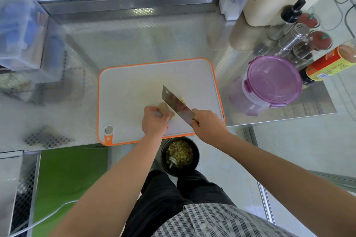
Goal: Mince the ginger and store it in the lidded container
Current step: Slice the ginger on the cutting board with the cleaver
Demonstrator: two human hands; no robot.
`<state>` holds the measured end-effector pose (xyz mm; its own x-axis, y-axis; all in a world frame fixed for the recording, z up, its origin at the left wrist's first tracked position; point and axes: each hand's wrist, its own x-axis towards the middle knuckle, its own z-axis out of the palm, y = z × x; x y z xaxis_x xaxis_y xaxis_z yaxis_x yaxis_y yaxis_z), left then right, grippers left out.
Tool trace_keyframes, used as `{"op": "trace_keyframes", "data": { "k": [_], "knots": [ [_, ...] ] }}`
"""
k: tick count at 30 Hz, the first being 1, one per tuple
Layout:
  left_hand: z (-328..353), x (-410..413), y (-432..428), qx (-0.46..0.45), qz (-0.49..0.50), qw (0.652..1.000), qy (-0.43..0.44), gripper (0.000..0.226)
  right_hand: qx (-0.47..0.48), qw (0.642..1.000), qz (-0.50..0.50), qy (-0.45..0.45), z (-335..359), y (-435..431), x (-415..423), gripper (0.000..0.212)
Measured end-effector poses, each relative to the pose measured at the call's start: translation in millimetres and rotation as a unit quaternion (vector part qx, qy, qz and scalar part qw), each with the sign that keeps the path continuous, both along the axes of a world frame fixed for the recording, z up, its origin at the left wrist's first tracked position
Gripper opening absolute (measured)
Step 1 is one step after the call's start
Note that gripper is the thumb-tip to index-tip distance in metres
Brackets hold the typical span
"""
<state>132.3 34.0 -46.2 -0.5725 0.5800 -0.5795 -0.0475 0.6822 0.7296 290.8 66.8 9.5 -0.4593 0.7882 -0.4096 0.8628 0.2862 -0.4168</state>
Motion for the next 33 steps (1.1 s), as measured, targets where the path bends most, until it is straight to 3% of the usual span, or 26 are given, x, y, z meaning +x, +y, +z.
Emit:
{"op": "trace_keyframes", "data": {
  "k": [9, 14, 21, 25, 27, 30, 33],
  "knots": [
    [-2.9, -0.2, 4.0, -0.025, -0.077, 0.992, 0.096, 0.048, -0.019, 0.999, 0.010, -0.033, 6.8, 5.1, 11.4, 0.010],
    [0.4, -3.6, 4.7, -0.010, -0.036, 0.992, 0.117, 0.063, -0.024, 0.999, 0.009, -0.028, 6.7, 5.4, 4.9, 0.010],
    [-1.6, -17.8, 6.0, -0.052, -0.077, 0.987, 0.128, 0.029, -0.030, 0.996, -0.070, 0.044, 2.7, 4.4, -14.7, 0.019],
    [-0.6, -19.5, 6.7, -0.039, -0.059, 0.991, 0.117, 0.034, -0.071, 0.986, -0.121, 0.091, 4.1, 13.1, -33.2, 0.008],
    [-2.2, -21.5, 6.9, -0.039, -0.047, 0.992, 0.109, 0.023, -0.083, 0.984, -0.123, 0.101, 4.9, 15.5, -42.6, 0.004],
    [-4.9, -24.0, 7.6, -0.041, -0.038, 0.994, 0.095, 0.026, -0.094, 0.983, -0.118, 0.104, 3.3, 14.1, -52.0, 0.016],
    [-7.0, -23.7, 8.6, -0.034, -0.047, 0.993, 0.105, 0.026, -0.089, 0.984, -0.109, 0.106, -1.1, 9.4, -55.8, 0.010]
  ]
}}
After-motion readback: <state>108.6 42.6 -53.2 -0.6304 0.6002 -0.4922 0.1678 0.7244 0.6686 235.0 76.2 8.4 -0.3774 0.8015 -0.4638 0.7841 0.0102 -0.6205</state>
